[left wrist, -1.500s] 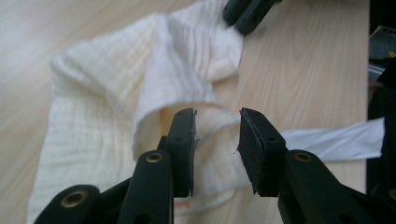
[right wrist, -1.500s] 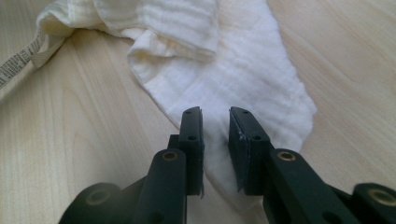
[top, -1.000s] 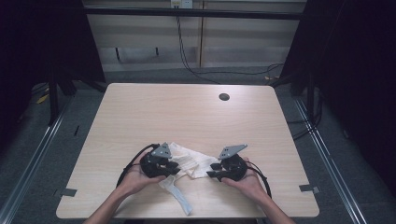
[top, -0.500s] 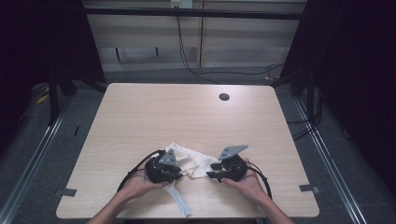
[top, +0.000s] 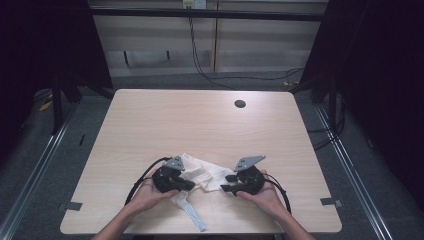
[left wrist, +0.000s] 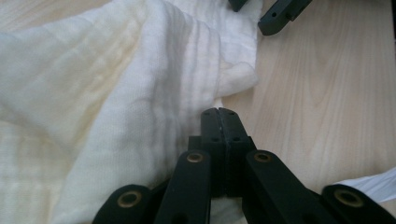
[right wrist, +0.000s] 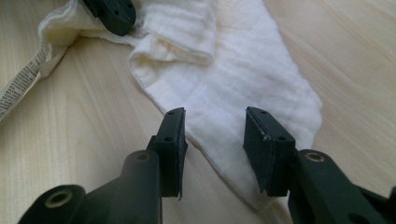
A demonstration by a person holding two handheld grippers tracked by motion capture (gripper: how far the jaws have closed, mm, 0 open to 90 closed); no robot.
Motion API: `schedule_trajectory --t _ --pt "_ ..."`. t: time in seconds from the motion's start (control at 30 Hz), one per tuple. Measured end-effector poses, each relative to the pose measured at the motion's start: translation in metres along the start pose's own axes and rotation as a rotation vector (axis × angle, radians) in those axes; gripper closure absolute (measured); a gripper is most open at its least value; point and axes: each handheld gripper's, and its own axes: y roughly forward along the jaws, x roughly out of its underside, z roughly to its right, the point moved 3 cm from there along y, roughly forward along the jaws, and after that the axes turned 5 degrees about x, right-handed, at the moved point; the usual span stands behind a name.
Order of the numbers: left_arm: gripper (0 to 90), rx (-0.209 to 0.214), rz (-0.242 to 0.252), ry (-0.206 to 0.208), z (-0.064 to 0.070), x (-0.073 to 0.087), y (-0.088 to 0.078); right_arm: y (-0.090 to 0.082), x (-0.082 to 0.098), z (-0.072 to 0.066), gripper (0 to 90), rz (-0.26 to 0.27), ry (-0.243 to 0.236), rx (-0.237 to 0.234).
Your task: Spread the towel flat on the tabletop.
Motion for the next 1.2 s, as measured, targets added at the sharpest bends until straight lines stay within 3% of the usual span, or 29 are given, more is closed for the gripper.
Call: schedule_trajectory --t 0.17,0.2,0.27,0.33,0.53,0.6,0.63,0.77,0.83,0.93,0.97,1.2 --pt "89.3 -0.029 0.012 0.024 -0.003 -0.001 -0.005 0.0 0.0 0.0 58.3 0.003 0.002 -0.004" --pt "84.1 -0.055 0.001 0.027 -0.003 0.0 -0.005 0.0 0.0 0.0 58.1 0.0 0.003 -0.001" --pt "73.1 -0.06 -0.025 0.038 -0.002 0.001 0.001 0.0 0.0 0.0 57.8 0.002 0.005 -0.002" --pt "71.0 -0.061 -0.019 0.029 -0.001 0.001 0.001 0.0 0.0 0.0 57.5 0.001 0.002 -0.001" --pt "77.5 -0.073 -0.027 0.038 -0.003 0.002 0.001 0.0 0.0 -0.001 57.5 -0.002 0.003 -0.001" --pt "79.5 -0.077 -0.027 0.058 -0.003 0.002 0.001 0.0 0.0 -0.001 57.3 0.0 0.003 -0.002" --pt "78.8 -0.087 -0.045 0.088 0.0 0.002 0.002 0.0 0.0 -0.001 57.3 0.001 0.006 -0.003" --pt "76.6 -0.11 -0.059 0.108 0.003 0.002 0.003 0.0 0.0 -0.001 57.2 0.001 0.003 -0.001" --pt "83.4 -0.119 -0.055 0.101 0.003 0.001 0.004 0.0 0.0 -0.001 57.3 0.0 0.002 0.0" --pt "86.9 -0.083 -0.058 0.081 0.0 0.001 0.001 0.0 0.0 -0.001 57.4 -0.003 -0.006 0.005" --pt "87.4 -0.058 -0.018 0.035 -0.002 0.001 0.0 0.0 0.0 -0.002 57.4 -0.005 -0.008 0.007" --pt "88.2 -0.01 0.07 0.031 0.004 -0.008 -0.013 0.0 0.0 -0.001 57.4 -0.004 -0.009 0.004"
